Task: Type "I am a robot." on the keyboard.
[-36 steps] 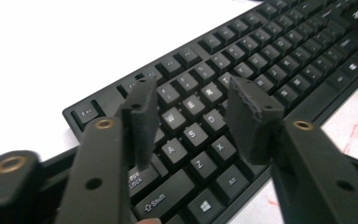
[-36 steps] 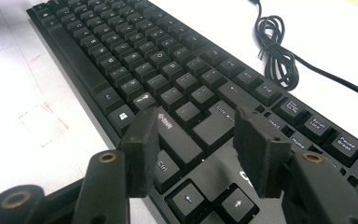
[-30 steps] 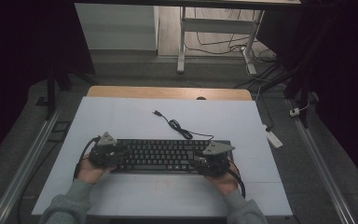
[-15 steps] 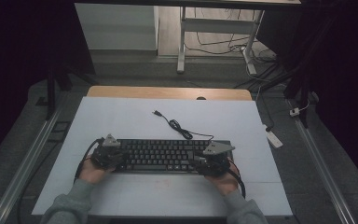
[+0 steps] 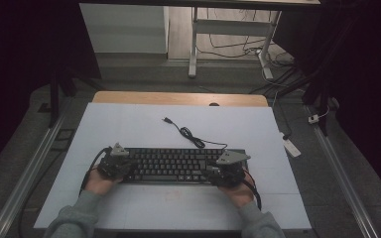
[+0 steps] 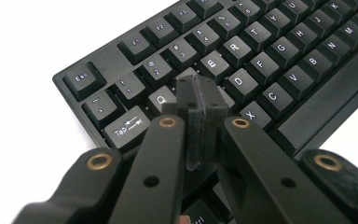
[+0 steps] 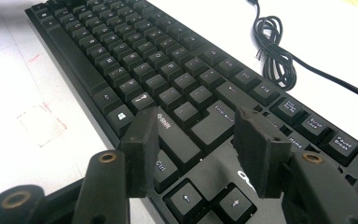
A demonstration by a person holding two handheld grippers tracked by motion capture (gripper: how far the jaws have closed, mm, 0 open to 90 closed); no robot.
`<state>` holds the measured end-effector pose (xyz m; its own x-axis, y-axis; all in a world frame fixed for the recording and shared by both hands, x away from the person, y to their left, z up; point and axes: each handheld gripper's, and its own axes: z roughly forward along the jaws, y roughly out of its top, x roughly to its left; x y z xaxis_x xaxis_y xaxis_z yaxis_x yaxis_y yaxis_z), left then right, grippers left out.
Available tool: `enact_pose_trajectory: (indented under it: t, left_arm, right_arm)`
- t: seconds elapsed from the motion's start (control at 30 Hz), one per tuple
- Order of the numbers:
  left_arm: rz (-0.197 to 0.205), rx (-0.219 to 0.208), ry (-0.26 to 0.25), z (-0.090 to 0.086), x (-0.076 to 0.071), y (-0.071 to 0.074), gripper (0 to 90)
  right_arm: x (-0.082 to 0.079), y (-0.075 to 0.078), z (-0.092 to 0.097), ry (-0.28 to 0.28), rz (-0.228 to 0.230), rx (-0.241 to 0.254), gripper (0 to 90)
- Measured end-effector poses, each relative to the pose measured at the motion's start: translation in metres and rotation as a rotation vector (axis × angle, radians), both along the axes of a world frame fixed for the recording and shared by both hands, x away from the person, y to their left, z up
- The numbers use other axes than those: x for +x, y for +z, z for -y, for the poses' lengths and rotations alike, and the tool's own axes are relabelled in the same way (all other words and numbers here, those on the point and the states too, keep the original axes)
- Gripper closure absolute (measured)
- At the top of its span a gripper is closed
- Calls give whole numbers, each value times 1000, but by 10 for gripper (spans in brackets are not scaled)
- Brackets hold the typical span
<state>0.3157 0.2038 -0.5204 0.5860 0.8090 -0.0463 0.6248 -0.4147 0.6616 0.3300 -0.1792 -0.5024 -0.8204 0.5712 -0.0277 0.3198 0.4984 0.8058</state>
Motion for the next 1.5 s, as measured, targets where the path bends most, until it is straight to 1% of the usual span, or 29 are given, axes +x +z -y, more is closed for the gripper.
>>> enact_pose_trajectory:
  t: [0.13, 0.17, 0.27, 0.33, 0.37, 0.4, 0.43, 0.5, 0.63, 0.77, 0.9, 1.07, 1.47, 1.5]
  left_arm:
    - [-7, 7, 1, 1, 0, -2, 890]
    - [-2, 9, 0, 1, 0, -3, 890]
    - [-5, -3, 3, 0, 1, -3, 890]
    - [2, -6, 3, -1, 0, -2, 889]
    - [13, -22, 3, -2, -1, 0, 885]
    - [22, -48, 3, -3, -2, 1, 867]
    - [31, -71, 3, -4, -2, 3, 848]
    - [40, -101, -3, -6, -4, 6, 793]
    - [58, -133, 14, -9, -6, 10, 628]
    - [59, -157, 19, -12, -6, 13, 451]
    - [62, -164, 24, -14, -7, 16, 382]
    - [66, -171, 12, -14, -8, 19, 353]
    - [68, -172, -22, -9, -9, 22, 342]
    - [67, -178, -25, -8, -10, 22, 341]
  right_arm:
    - [0, 0, 0, 0, 0, 0, 504]
    - [0, 0, 0, 1, 0, 1, 505]
    - [0, 0, 0, 1, 0, 1, 505]
    - [0, 0, 0, 1, 2, 2, 504]
    - [0, 0, 0, 1, 2, 1, 504]
    - [0, 0, 0, 1, 2, 1, 505]
    - [0, 0, 0, 0, 3, 1, 504]
    - [0, 1, 0, 0, 2, 1, 505]
    - [0, 1, 1, -2, 3, 0, 504]
    - [0, 1, 1, -2, 3, 0, 504]
    - [0, 1, 1, -3, 3, 1, 504]
    - [0, 1, 1, -4, 5, 3, 504]
    - [0, 1, 1, -4, 6, 2, 504]
    - [0, 1, 2, -4, 7, 2, 503]
